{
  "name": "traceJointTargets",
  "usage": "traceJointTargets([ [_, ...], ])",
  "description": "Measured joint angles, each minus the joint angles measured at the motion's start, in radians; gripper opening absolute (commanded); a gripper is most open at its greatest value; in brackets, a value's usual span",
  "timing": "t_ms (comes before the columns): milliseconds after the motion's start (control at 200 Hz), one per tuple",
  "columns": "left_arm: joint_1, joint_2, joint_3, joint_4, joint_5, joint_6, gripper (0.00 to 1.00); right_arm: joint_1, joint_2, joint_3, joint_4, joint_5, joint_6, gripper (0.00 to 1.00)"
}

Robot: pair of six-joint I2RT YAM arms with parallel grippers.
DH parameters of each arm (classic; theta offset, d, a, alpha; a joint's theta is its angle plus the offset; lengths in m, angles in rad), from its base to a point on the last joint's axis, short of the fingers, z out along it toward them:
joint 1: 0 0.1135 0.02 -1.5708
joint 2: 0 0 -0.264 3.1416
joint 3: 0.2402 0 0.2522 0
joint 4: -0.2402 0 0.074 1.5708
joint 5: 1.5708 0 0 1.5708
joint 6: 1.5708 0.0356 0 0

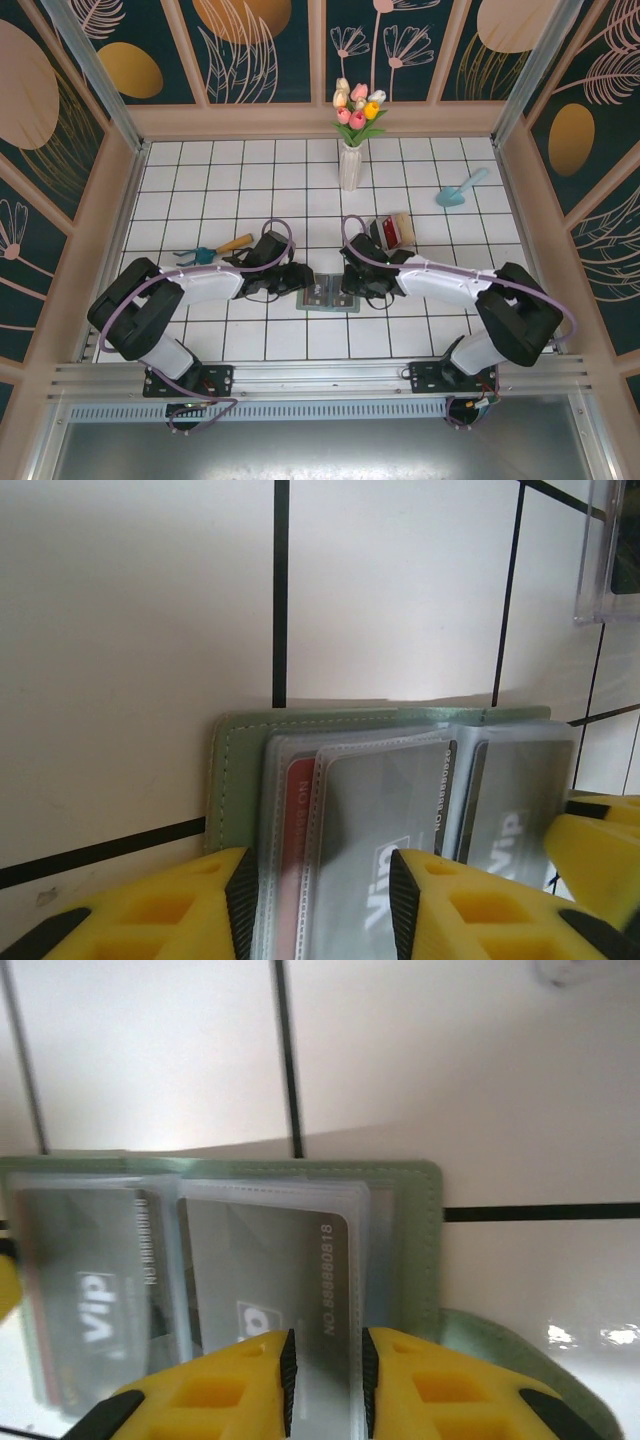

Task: Put the credit cards into the card holder
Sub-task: Flip over the card slot in the card holder.

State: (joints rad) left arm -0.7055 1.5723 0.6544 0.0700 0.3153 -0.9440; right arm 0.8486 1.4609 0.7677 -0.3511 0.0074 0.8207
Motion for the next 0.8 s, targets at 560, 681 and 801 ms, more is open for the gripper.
traceJointTargets([
  [560, 0.0, 0.003, 0.0, 0.002, 0.0, 0.0, 0.4, 0.06, 0.012, 0.125, 0.007, -0.039, -0.031, 0.32],
  [681, 0.0, 0.003, 0.0, 0.002, -0.006, -0.002, 0.39, 0.061, 0.052, 0.127, 0.019, -0.06, -0.034, 0.32],
  [801, 0.0, -0.005, 0.0, 0.002, -0.013, -0.004, 0.39, 0.061, 0.088, 0.128, 0.029, -0.078, -0.038, 0.34],
])
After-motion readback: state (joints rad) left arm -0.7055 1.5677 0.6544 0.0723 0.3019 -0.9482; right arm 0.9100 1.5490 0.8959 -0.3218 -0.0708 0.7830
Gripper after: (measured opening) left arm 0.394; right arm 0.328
